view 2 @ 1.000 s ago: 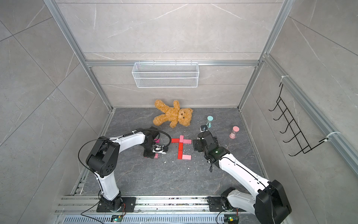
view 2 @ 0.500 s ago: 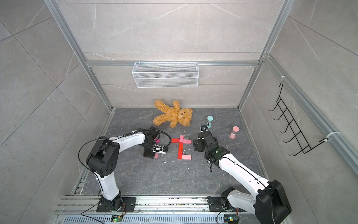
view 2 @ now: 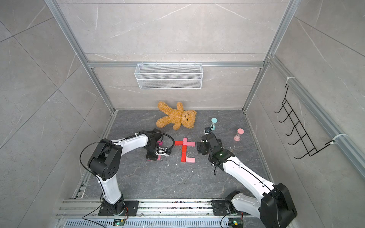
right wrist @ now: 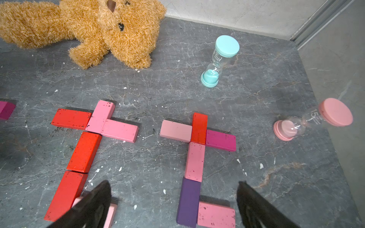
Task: Assemble the letter t with building blocks
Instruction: Assemble the building block at the center of the board.
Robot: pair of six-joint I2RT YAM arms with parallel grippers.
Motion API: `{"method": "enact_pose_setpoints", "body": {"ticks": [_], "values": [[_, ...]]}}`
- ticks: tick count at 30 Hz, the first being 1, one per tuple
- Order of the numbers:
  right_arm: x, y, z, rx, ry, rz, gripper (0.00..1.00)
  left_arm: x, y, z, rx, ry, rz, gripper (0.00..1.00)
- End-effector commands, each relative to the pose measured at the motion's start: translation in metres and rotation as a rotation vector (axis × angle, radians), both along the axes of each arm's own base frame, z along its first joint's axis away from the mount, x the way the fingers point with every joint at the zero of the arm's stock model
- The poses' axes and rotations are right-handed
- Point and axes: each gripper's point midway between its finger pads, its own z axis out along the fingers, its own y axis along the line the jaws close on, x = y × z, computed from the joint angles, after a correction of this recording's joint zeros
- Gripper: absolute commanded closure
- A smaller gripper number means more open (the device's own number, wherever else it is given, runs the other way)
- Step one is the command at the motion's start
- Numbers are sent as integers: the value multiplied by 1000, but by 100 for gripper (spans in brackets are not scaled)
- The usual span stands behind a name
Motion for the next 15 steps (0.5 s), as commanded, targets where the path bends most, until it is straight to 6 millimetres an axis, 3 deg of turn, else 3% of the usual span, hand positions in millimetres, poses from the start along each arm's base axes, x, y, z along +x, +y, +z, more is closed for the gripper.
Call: {"method": "enact_pose_setpoints", "body": {"ticks": [1,12,15], "values": [[0,-3,0,-2,9,-17,0,6,8,-4,41,-10,19,74],[0,-3,-1,-5,10,-19,0,1,8,-7,39,21,19,61],[0,-4,-2,-7,10,-19,0,0,7,-7,38,24,19,33]]}}
